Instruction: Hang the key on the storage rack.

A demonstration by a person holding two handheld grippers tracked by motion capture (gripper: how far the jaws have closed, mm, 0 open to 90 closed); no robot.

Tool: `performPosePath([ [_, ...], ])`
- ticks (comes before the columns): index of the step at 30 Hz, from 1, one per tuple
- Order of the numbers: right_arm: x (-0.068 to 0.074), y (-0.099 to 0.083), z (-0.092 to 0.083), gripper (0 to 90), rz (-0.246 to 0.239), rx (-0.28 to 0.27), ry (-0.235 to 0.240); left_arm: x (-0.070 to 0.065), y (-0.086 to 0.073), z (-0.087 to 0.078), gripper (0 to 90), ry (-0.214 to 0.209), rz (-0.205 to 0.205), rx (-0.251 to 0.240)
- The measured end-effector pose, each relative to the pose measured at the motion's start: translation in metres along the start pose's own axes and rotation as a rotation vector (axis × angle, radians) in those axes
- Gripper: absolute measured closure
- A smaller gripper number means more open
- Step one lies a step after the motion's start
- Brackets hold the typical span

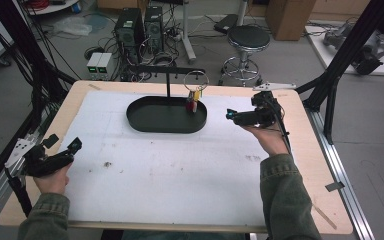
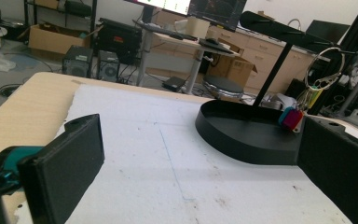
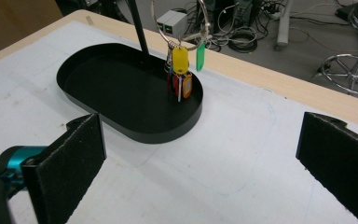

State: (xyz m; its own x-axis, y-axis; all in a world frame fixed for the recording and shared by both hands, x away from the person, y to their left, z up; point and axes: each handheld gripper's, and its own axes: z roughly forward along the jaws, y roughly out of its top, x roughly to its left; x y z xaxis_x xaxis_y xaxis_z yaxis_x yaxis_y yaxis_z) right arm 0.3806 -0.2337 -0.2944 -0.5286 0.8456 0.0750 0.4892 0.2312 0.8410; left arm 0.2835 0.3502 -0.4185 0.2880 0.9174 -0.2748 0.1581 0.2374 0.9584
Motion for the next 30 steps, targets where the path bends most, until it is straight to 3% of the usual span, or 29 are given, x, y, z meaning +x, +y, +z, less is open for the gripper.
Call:
performPosePath([
  [18,-0.009,-0.041,-0.014,0.4,0.042,-0.016,-0.017,0.0,0.0,0.0,1.7,0.008,0.001,-0.002],
  [30,-0.007,-0.07,-0.017,0.4,0.038,0.019,-0.049,0.0,0.0,0.0,1.7,0.002,-0.001,-0.002],
])
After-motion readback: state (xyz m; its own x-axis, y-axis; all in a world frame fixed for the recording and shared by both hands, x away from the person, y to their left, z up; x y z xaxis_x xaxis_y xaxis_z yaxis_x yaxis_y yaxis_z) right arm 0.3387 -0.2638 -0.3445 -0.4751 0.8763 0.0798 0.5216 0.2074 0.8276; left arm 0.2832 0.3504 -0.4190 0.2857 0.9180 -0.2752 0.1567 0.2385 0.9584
